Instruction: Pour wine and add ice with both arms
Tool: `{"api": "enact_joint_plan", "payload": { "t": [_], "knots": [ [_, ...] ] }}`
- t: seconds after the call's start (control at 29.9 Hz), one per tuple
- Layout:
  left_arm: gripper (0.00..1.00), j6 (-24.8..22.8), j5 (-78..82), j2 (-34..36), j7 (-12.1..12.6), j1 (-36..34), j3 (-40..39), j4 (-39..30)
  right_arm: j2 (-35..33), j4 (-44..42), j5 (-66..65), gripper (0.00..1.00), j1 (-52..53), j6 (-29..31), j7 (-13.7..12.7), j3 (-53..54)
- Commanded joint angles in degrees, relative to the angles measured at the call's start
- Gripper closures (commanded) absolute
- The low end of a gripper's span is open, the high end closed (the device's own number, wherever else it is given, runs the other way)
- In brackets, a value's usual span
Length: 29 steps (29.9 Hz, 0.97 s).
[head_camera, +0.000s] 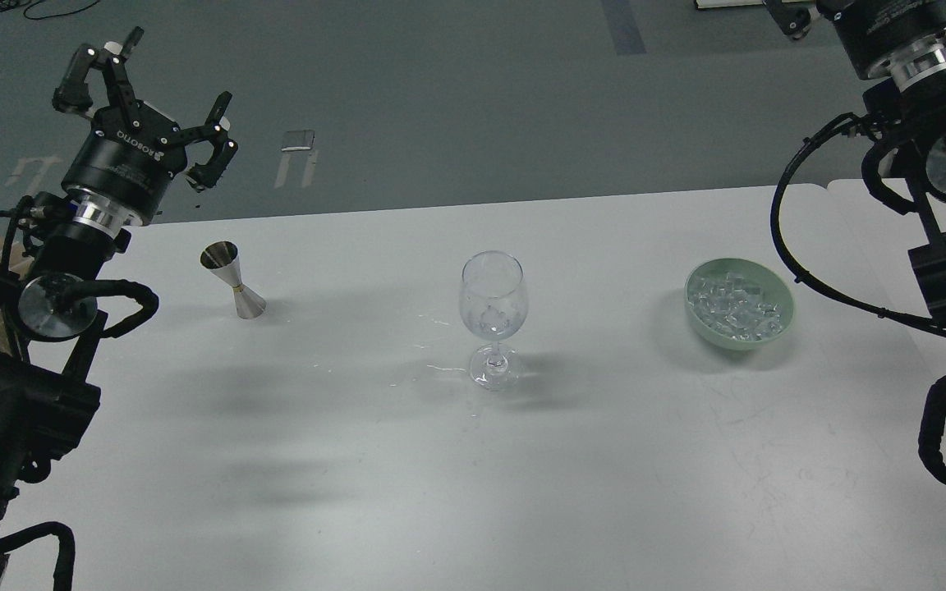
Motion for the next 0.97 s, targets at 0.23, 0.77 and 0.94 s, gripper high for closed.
{"api": "enact_joint_plan", "payload": {
  "t": [0.23,0.77,0.94],
  "knots": [
    [0.02,0.0,0.7,-0.2,1.0,0.5,1.1,2.4,-0.6,2.0,0.1,0.0,-2.9,0.0,0.2,-0.4],
    [0.02,0.0,1.0,-0.2,0.3,-3.0,3.2,5.1,0.0,1.2,-4.1,0.0,-6.5,-4.3,0.3,-8.2],
    [0.02,0.0,1.0,-0.5,0.2,-3.7,3.3,5.3,0.6,0.4,-4.1,0.0,-6.5,-4.4,0.4,-8.4]
  ]
}}
